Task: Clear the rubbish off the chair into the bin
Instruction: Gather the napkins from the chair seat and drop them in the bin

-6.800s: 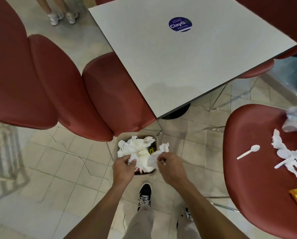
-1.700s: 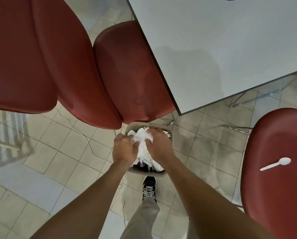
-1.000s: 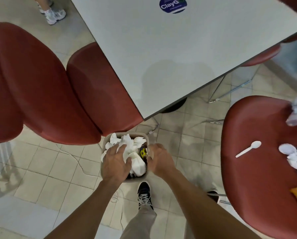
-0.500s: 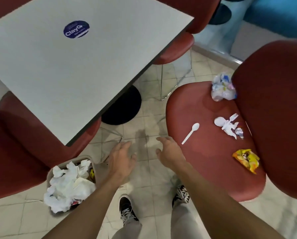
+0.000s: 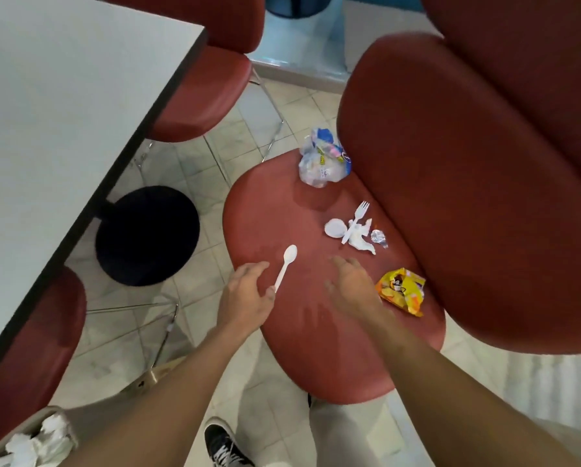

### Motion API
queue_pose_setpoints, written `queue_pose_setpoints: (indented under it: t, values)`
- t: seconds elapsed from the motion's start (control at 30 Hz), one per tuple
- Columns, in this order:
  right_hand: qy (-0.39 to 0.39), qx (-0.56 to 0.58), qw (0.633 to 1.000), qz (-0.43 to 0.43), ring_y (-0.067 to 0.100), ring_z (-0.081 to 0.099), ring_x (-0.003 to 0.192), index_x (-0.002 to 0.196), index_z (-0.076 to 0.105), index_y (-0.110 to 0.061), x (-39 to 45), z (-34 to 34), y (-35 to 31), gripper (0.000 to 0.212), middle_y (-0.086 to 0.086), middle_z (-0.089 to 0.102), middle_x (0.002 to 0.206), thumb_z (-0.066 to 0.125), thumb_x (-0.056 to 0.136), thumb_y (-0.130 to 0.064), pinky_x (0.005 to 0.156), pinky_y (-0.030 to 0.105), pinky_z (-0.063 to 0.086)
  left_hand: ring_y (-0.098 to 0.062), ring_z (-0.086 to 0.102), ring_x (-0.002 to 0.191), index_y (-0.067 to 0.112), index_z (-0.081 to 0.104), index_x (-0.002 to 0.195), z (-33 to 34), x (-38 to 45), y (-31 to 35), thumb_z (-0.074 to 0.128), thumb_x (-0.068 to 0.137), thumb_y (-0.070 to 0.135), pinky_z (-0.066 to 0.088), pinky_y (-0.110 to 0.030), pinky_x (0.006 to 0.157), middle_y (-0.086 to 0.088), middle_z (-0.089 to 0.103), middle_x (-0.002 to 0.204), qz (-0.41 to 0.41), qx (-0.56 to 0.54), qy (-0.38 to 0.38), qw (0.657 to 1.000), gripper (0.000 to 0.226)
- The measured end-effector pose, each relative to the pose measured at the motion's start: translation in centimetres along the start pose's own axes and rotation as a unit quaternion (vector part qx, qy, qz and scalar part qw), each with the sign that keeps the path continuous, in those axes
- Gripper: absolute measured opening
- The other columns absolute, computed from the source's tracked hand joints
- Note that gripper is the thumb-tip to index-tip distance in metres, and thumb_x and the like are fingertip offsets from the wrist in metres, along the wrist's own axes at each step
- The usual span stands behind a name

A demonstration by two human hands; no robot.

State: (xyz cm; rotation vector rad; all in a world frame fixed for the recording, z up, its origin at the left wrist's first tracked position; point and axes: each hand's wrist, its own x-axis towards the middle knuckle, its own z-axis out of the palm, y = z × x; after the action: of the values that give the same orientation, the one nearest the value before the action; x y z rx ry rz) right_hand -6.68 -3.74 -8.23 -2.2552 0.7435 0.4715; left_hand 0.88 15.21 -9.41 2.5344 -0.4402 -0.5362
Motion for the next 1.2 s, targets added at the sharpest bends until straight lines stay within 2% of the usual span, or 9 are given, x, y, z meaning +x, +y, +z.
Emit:
queue_pose_setpoints:
  t: [0.23, 0.33, 0.5, 0.67, 0.73, 0.8, 0.97, 1.03, 1.2]
  values:
    - [0.036, 0.035, 0.998, 0.046, 0.031, 0.041, 0.131, 0.144, 0.037, -0.016, 5.8, -3.0, 8.0, 0.061, 0.012, 0.042, 0.144, 0.058, 0.086, -0.013, 0.106, 0.036, 0.035, -0.022, 0.047, 0.123, 0.024, 0.054, 0.130, 6.9, 7.2, 6.4, 0.068, 0.081, 0.024, 0.038, -0.032, 0.105, -0.002, 0.054, 0.130, 0.071, 0.049, -0.081, 0.993, 0.051]
    - [0.046, 0.030, 0.997, 0.049, 0.029, 0.040, 0.132, 0.143, 0.040, -0.016, 8.6, -3.4, 11.5, 0.061, 0.013, 0.043, 0.142, 0.057, 0.085, -0.010, 0.106, 0.035, 0.035, -0.023, 0.051, 0.114, 0.028, 0.054, 0.129, 10.6, 10.4, 9.0, 0.070, 0.078, 0.020, 0.046, -0.034, 0.092, 0.000, 0.056, 0.125, 0.112, 0.064, -0.117, 0.985, 0.055]
    - [0.063, 0.045, 0.996, 0.051, 0.033, 0.050, 0.120, 0.138, 0.048, -0.018, 12.8, -3.3, 15.4, 0.057, 0.016, 0.052, 0.128, 0.056, 0.084, -0.005, 0.103, 0.035, 0.039, -0.031, 0.055, 0.106, 0.017, 0.060, 0.121, 16.5, 15.0, 11.5, 0.067, 0.072, 0.008, 0.048, -0.038, 0.085, -0.006, 0.061, 0.117, 0.221, 0.146, -0.127, 0.956, 0.050]
    - [0.080, 0.056, 0.992, 0.081, 0.032, 0.048, 0.123, 0.142, 0.041, -0.013, 16.3, -2.1, 17.3, 0.055, 0.016, 0.049, 0.134, 0.059, 0.090, -0.016, 0.098, 0.033, 0.038, -0.032, 0.030, 0.136, 0.011, 0.030, 0.146, 20.4, 18.2, 12.5, 0.057, 0.082, 0.016, 0.022, -0.042, 0.113, -0.009, 0.039, 0.146, 0.267, 0.310, -0.154, 0.900, 0.069]
    - [0.091, 0.052, 0.991, 0.086, 0.034, 0.049, 0.121, 0.138, 0.044, -0.011, 17.3, -1.5, 17.7, 0.049, 0.017, 0.051, 0.132, 0.058, 0.092, -0.021, 0.096, 0.035, 0.039, -0.032, 0.040, 0.131, 0.008, 0.035, 0.144, 21.7, 18.8, 12.2, 0.061, 0.080, 0.022, 0.024, -0.044, 0.113, -0.012, 0.047, 0.139, 0.288, 0.379, -0.129, 0.870, 0.070]
    - [0.105, 0.044, 0.989, 0.089, 0.036, 0.053, 0.112, 0.125, 0.054, -0.009, 18.1, -0.9, 18.0, 0.035, 0.017, 0.057, 0.121, 0.055, 0.094, -0.025, 0.087, 0.037, 0.042, -0.029, 0.057, 0.110, 0.009, 0.052, 0.132, 22.6, 19.1, 11.7, 0.063, 0.074, 0.023, 0.037, -0.043, 0.105, -0.009, 0.065, 0.113, 0.309, 0.399, -0.091, 0.859, 0.061]
    - [0.124, 0.129, 0.969, 0.171, 0.039, 0.063, 0.093, 0.094, 0.067, -0.013, 18.4, -0.2, 18.3, 0.014, 0.018, 0.070, 0.096, 0.055, 0.090, -0.020, 0.077, 0.037, 0.049, -0.020, 0.058, 0.078, 0.023, 0.071, 0.091, 22.5, 18.6, 11.6, 0.049, 0.074, 0.015, 0.047, -0.031, 0.076, 0.005, 0.066, 0.073, 0.359, 0.355, -0.076, 0.860, 0.029]
    - [0.137, 0.145, 0.961, 0.192, 0.037, 0.064, 0.093, 0.092, 0.068, -0.011, 17.6, -0.4, 18.1, 0.013, 0.017, 0.071, 0.095, 0.056, 0.089, -0.015, 0.077, 0.034, 0.048, -0.022, 0.059, 0.080, 0.022, 0.072, 0.089, 21.6, 18.1, 12.0, 0.044, 0.075, 0.010, 0.047, -0.033, 0.074, 0.003, 0.067, 0.075, 0.350, 0.332, -0.093, 0.871, 0.034]
    - [0.185, 0.192, 0.941, 0.209, 0.033, 0.066, 0.090, 0.090, 0.070, -0.010, 14.6, -1.2, 16.8, 0.011, 0.013, 0.073, 0.089, 0.061, 0.087, -0.016, 0.078, 0.033, 0.050, -0.028, 0.058, 0.080, 0.014, 0.072, 0.094, 19.5, 16.3, 12.5, 0.068, 0.070, 0.000, 0.047, -0.035, 0.069, -0.002, 0.068, 0.075, 0.277, 0.238, -0.130, 0.922, 0.028]
